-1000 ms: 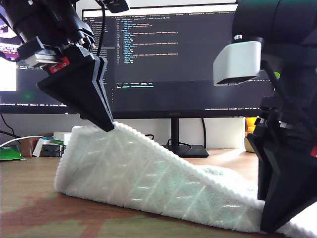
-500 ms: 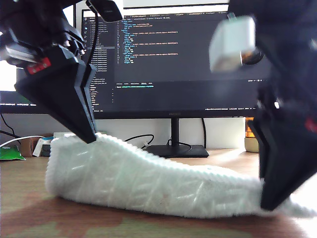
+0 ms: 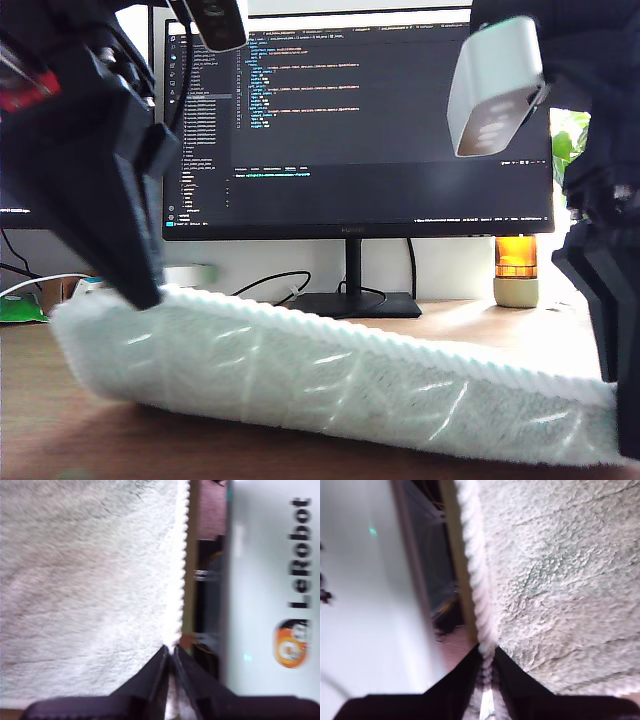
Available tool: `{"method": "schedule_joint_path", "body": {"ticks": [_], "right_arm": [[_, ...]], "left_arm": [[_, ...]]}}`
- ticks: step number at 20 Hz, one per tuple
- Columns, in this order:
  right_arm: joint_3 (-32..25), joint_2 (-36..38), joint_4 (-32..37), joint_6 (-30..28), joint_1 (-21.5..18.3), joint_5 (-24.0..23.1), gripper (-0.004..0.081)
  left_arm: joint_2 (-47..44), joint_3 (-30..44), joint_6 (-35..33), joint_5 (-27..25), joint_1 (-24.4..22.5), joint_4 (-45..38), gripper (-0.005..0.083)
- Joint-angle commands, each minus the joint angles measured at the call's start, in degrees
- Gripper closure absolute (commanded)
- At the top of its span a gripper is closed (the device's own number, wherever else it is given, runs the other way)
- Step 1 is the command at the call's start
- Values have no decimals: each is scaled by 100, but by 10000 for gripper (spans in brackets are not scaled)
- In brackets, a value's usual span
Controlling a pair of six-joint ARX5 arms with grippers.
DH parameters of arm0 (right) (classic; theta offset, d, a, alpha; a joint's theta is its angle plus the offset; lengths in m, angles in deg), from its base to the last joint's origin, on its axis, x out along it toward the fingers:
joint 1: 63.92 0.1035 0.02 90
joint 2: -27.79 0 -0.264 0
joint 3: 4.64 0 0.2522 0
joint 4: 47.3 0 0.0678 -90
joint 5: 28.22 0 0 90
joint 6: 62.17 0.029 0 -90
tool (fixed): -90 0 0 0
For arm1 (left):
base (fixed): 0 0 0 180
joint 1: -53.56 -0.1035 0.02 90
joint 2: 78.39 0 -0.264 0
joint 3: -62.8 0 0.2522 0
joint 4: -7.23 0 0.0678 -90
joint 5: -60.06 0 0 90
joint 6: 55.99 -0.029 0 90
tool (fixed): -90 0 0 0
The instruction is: Fold the tea towel to a neat square and place it to the right
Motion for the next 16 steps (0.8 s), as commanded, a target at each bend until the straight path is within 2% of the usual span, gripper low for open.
{"method": "schedule_joint_path", "body": {"ticks": [1,5,11,16], "right_arm": [[-24,-28,-127,168,20,140,783],[-15,-28,-162,317,26,197,783],[581,-28,-1080,372,26,216,783],[837,-28,-1585,448,26,400,783]], "left_arm": [[-24,-59,111,98,55,125,797],[-24,-59,122,170,138,116,797],[-24,-59,184,219,140,490,797],[-24,-59,286,658,142,929,797]]}}
